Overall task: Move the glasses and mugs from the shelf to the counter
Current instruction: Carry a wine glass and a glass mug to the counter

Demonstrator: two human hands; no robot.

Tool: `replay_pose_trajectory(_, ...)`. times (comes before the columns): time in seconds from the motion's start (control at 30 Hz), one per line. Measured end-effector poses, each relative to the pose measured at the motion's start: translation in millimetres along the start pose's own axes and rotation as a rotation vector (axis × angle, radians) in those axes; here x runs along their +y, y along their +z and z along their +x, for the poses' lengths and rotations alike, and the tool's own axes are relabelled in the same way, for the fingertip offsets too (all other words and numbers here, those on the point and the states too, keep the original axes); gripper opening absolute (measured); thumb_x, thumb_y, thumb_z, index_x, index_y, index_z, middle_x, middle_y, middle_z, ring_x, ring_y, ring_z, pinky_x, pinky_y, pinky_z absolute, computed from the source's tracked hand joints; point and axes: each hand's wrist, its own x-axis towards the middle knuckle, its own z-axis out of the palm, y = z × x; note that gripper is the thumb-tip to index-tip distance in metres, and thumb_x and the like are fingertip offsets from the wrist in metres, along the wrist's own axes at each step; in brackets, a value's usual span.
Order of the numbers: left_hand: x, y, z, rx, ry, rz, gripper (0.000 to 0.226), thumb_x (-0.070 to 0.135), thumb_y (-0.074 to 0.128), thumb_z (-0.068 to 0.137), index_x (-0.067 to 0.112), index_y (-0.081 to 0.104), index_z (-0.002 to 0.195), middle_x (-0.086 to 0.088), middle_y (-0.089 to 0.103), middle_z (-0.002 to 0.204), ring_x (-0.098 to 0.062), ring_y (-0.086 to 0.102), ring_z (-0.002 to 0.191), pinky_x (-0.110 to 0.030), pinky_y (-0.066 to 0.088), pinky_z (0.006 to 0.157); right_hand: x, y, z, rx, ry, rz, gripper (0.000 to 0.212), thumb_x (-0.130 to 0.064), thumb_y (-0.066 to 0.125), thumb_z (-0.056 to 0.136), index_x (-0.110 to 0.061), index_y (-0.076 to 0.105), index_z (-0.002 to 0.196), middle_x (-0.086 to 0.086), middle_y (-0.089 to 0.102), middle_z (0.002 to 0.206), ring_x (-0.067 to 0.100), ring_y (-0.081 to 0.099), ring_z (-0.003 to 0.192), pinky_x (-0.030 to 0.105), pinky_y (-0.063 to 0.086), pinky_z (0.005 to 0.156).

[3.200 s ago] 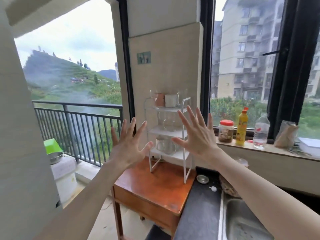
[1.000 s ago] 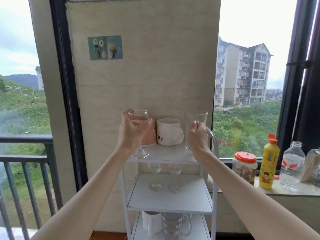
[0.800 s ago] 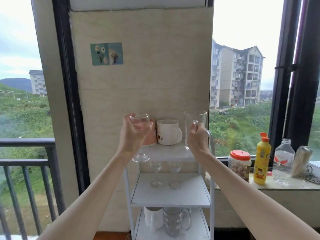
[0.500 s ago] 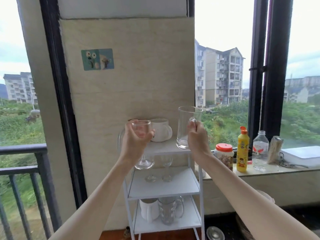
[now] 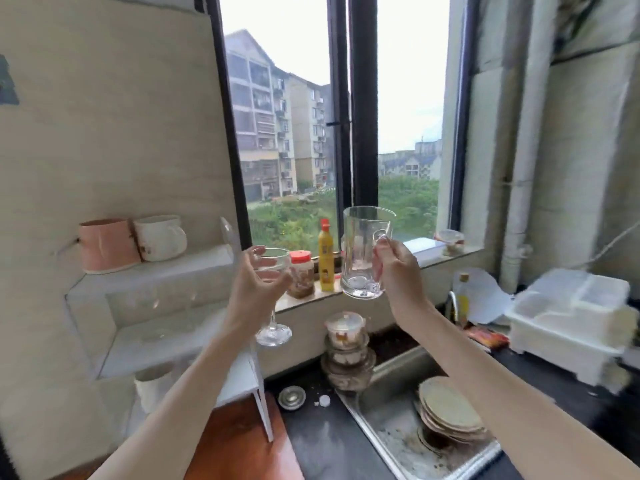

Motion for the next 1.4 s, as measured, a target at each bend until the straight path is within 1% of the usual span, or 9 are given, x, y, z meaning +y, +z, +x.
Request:
replay_pose_trajectory(0.2,50.6,157.3,-46.4,-0.174,0.035,-0.109,0.051,0.027,0.073,0.077,0.017,0.042,0.116,0.012,0.059,0.094,0.004,0.060,0.082,-0.013,0.050,0.067,-5.2,-188.0,-20.8,0.169,0.027,-0.175,0.030,-0.015,0.037,0.095,-0.018,0.043,0.065,-0.001,0.033,0.056,0.012,0.031,0.052,0.025,0.029,0.053)
replay_pose_trajectory(0.3,78.3,246.9,-80.0,-0.294,0.024,-0.195,0.050,0.026,0.073,0.077,0.014,0.044,0.116,-0.002,0.064,0.103,-0.009,0.065,0.089,-0.027,0.054,0.074,-12.2,-286.5,-36.4,0.263,0.026,-0.275,0.026,-0.017,0.038,0.094,-0.015,0.044,0.068,-0.001,0.036,0.059,0.012,0.034,0.056,0.023,0.031,0.055)
replay_pose_trajectory(0.47,120.3,390.6,-143.8,-0.480,-0.012,-0.343,0.050,0.024,0.074,0.077,0.017,0.044,0.117,-0.003,0.059,0.106,-0.007,0.063,0.087,-0.015,0.051,0.057,-22.9,-435.7,-68.6,0.437,0.063,-0.372,0.030,-0.018,0.040,0.092,-0.017,0.039,0.062,-0.004,0.032,0.057,0.011,0.031,0.054,0.027,0.027,0.056)
replay_pose_trajectory(0.7,180.2,577.3,-218.4,-0.760,-0.009,-0.453,0.038,0.017,0.071,0.080,0.024,0.043,0.105,-0.002,0.062,0.094,-0.003,0.065,0.073,-0.018,0.051,0.058,-28.3,-619.4,-114.2,0.709,0.165,-0.492,0.031,-0.020,0.041,0.091,-0.017,0.039,0.060,-0.005,0.034,0.057,0.010,0.032,0.055,0.025,0.028,0.056)
replay_pose_trajectory(0.87,217.5,700.0,-249.3,-0.895,0.023,-0.495,0.054,0.029,0.074,0.074,0.019,0.043,0.118,0.000,0.068,0.092,-0.019,0.067,0.090,-0.045,0.054,0.083,-21.4,-733.2,-119.0,0.882,0.196,-0.523,0.027,-0.018,0.044,0.089,-0.016,0.040,0.062,-0.004,0.032,0.056,0.011,0.030,0.054,0.027,0.026,0.056)
replay_pose_trajectory(1.07,256.2,843.2,-269.5,-1.054,0.072,-0.520,0.051,0.031,0.069,0.080,0.013,0.045,0.120,0.004,0.064,0.088,-0.010,0.064,0.085,-0.028,0.052,0.075,-13.0,-856.3,-101.3,1.064,0.258,-0.507,0.022,-0.018,0.047,0.084,-0.014,0.043,0.063,-0.006,0.034,0.055,0.012,0.031,0.054,0.026,0.025,0.055)
replay_pose_trajectory(1.2,279.7,922.3,-289.8,-1.106,0.079,-0.524,0.048,0.029,0.070,0.080,0.024,0.039,0.116,0.018,0.055,0.086,0.009,0.060,0.077,-0.008,0.045,0.062,-6.4,-925.2,-97.7,1.147,0.275,-0.541,0.028,-0.025,0.049,0.086,-0.015,0.044,0.061,-0.008,0.035,0.052,0.011,0.031,0.052,0.027,0.025,0.055)
replay_pose_trajectory(1.33,303.7,993.3,-313.7,-1.248,0.074,-0.533,0.044,0.028,0.070,0.080,0.020,0.044,0.115,0.004,0.065,0.095,-0.016,0.067,0.087,-0.038,0.055,0.081,0.9,-991.6,-96.3,1.179,0.294,-0.557,0.021,-0.026,0.050,0.088,-0.010,0.054,0.075,-0.006,0.039,0.057,0.010,0.034,0.053,0.026,0.028,0.055)
replay_pose_trajectory(1.4,314.1,1029.1,-326.5,-1.294,0.078,-0.525,0.048,0.028,0.069,0.080,0.016,0.044,0.118,-0.001,0.064,0.101,-0.019,0.067,0.090,-0.041,0.054,0.083,6.7,-1027.3,-95.3,1.199,0.315,-0.549,0.020,-0.026,0.051,0.087,-0.010,0.054,0.075,-0.005,0.038,0.057,0.011,0.034,0.053,0.028,0.028,0.055)
